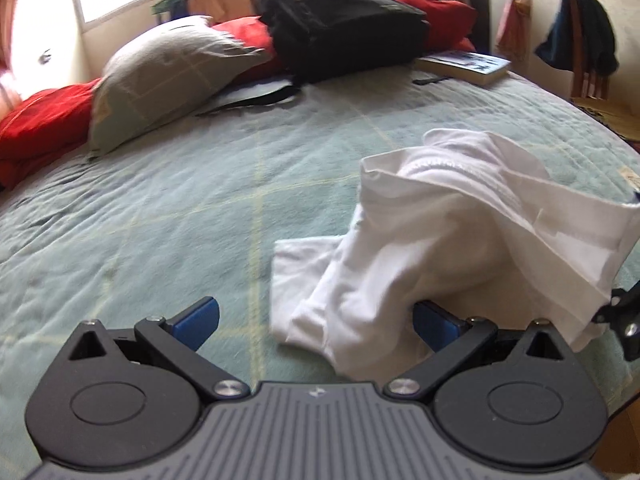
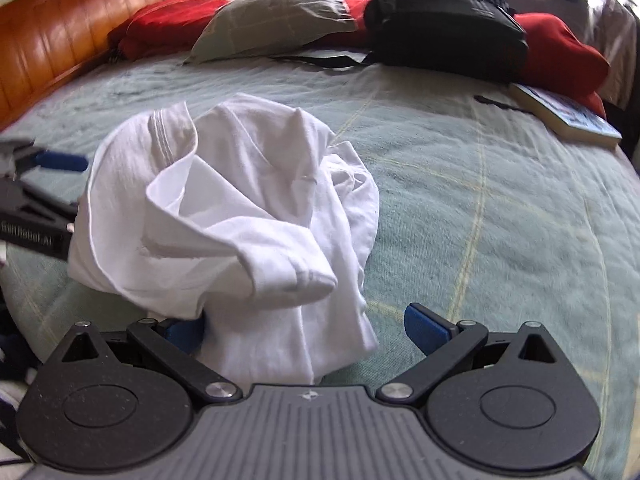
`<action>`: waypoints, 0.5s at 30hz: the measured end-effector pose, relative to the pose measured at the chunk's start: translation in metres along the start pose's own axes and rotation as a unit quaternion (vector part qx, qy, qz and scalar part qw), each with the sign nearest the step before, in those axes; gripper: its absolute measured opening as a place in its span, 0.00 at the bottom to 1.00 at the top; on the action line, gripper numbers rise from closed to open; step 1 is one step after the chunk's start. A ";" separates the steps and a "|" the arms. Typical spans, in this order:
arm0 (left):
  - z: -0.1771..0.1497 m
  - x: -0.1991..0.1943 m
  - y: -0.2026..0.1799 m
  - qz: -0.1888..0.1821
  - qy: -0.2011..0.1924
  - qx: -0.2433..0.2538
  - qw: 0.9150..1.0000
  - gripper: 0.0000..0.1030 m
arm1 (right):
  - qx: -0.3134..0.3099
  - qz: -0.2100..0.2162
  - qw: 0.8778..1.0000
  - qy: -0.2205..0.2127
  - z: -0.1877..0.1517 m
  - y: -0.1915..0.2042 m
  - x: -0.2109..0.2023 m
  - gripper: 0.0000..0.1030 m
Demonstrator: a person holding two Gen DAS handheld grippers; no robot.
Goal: Fold clothes
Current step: 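Grasp the crumpled white T-shirt with the right gripper and lift it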
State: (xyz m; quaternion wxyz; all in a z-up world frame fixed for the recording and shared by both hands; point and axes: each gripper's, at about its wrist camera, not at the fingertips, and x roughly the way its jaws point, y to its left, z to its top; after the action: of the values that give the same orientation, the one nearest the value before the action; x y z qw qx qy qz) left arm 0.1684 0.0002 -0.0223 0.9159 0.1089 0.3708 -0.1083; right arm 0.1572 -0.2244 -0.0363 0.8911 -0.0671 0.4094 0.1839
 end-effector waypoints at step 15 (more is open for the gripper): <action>0.061 0.034 0.046 0.043 -0.027 -0.007 0.999 1.00 | -0.005 0.020 0.998 -0.066 0.070 -0.027 -0.002 1.00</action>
State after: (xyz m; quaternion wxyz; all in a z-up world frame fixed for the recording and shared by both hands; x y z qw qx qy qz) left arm 0.2451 0.0230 0.0026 0.9300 0.1157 0.3419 -0.0693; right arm 0.2154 -0.2311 0.0099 0.9118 -0.0515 0.3503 0.2079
